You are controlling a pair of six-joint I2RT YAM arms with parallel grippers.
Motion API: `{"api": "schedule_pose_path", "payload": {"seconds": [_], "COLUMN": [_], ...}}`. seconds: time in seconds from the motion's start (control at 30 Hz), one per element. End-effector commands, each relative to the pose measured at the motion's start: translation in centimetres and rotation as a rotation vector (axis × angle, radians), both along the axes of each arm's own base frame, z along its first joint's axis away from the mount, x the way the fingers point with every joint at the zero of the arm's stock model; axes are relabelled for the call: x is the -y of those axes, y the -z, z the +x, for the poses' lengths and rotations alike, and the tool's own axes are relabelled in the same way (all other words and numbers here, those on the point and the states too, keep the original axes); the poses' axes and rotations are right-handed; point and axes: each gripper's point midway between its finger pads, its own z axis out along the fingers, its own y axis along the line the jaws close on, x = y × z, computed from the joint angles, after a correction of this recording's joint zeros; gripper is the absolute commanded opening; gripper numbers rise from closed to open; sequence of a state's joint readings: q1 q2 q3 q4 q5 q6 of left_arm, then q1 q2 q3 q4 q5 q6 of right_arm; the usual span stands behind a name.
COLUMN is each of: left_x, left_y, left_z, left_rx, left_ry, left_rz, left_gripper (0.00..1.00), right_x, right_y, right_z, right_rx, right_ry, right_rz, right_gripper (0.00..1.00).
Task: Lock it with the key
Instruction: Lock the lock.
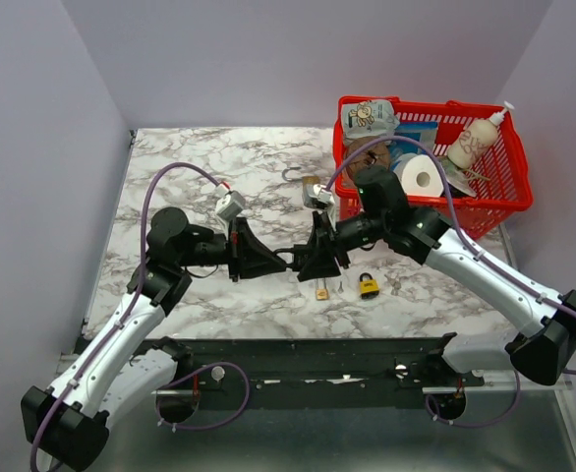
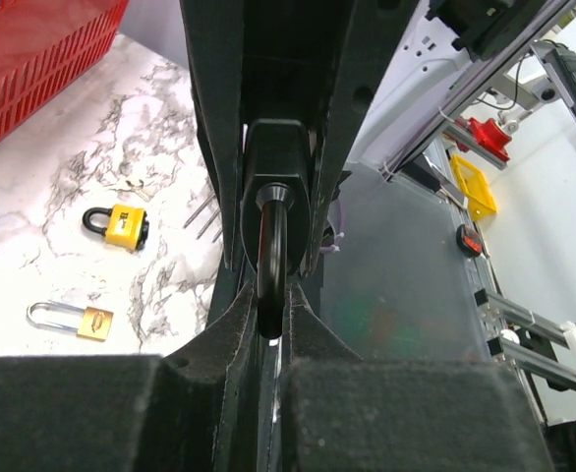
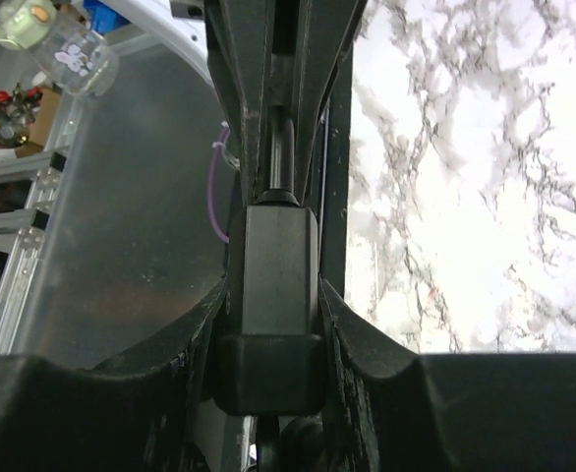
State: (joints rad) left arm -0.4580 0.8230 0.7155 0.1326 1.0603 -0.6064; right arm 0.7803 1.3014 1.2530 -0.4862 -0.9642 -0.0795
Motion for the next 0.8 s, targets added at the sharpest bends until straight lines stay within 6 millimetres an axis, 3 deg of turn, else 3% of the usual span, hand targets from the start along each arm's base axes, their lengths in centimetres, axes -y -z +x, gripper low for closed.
{"api": "schedule_pose_path", "payload": {"seconds": [0.0,0.17,0.33,0.43,0.63,0.67,0.73,0.77], "left_x": [0.3,0.3,0.3,0.4,0.6,0.6,0.6,0.6], "left_y": [-4.4,-4.6,-4.6,-4.5,-4.6,-4.6,-4.5,-4.4], "left_z": [2.5,2.5,2.7,2.9,3.2,3.2,3.1,2.9], "left_rx": [0.134,0.112,0.055,0.025,-0.003,-0.007,-0.009,-0.015], "left_ry": [-0.097,-0.097,-0.114,-0.129,-0.13,-0.129,-0.12,-0.113], "left_rz": [-0.079,-0.094,-0.14,-0.159,-0.182,-0.185,-0.184,-0.183], "left_gripper": [0.0,0.01,0.11,0.18,0.2,0.2,0.0,0.0], "right_x": [-1.2,-1.4,-1.6,-1.7,-1.8,-1.8,-1.8,-1.8], "right_y": [0.8,0.3,-1.6,-2.1,-2.4,-2.4,-2.6,-2.6], "right_z": [-2.2,-1.3,0.3,0.3,0.5,0.4,0.4,0.5], "right_rx": [0.06,0.067,0.054,0.053,0.071,0.045,0.043,0.037], "right_ry": [-0.106,-0.062,0.002,0.002,0.003,0.011,0.015,0.022], "right_rz": [0.039,0.039,0.083,0.101,0.124,0.117,0.122,0.12], "right_gripper": [0.01,0.01,0.01,0.01,0.01,0.01,0.01,0.01]}}
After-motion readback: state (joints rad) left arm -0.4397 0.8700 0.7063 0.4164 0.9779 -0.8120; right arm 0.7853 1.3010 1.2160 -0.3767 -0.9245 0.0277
